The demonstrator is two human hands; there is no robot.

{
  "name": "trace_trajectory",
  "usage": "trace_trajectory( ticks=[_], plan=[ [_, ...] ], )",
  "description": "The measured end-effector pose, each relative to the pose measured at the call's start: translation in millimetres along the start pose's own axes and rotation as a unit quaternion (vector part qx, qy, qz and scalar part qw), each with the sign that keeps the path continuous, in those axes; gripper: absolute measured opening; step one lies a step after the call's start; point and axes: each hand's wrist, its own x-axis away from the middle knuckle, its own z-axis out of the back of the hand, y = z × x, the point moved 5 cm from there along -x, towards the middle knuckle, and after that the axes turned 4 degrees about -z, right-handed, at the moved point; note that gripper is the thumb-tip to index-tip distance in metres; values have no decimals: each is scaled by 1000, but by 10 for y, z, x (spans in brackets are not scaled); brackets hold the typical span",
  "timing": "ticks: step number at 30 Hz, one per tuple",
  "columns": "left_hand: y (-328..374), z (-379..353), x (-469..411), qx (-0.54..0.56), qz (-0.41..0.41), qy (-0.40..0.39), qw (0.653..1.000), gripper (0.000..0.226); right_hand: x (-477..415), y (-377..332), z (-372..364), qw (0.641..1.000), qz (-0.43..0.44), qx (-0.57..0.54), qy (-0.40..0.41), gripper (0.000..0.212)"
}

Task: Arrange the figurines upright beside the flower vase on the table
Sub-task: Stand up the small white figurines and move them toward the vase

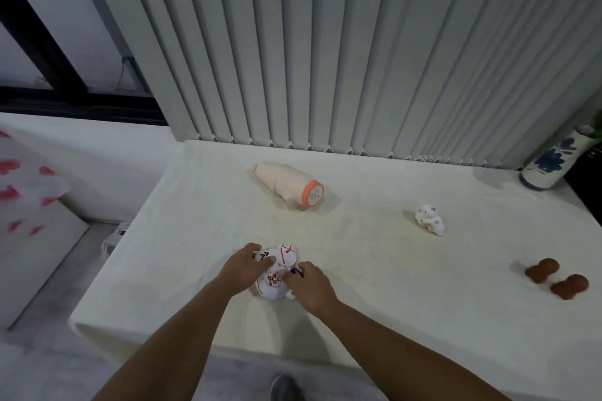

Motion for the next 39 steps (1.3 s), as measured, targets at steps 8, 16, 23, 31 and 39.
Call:
trace_trajectory(
  ticks=[8, 16, 23, 31, 39],
  plan=[
    [-144, -13, -133, 147, 41, -47, 987, 70, -81, 18, -177, 987, -52, -138, -64, 8],
    [140, -100, -281, 266, 42, -75, 960, 62, -135, -59, 226, 982, -28, -185, -33, 14],
    [899, -413, -381, 301, -2, -123, 946, 49, -149, 86, 879, 951, -41, -303, -33, 27],
    [1762, -1254, -492, 207, -58, -198, 956, 40, -128, 785, 1696, 929, -58, -366, 20, 31],
    [2326, -1924, -549, 152, -69, -226, 960, 29, -8, 1307, 2434, 948, -68, -294, 98, 21]
  ],
)
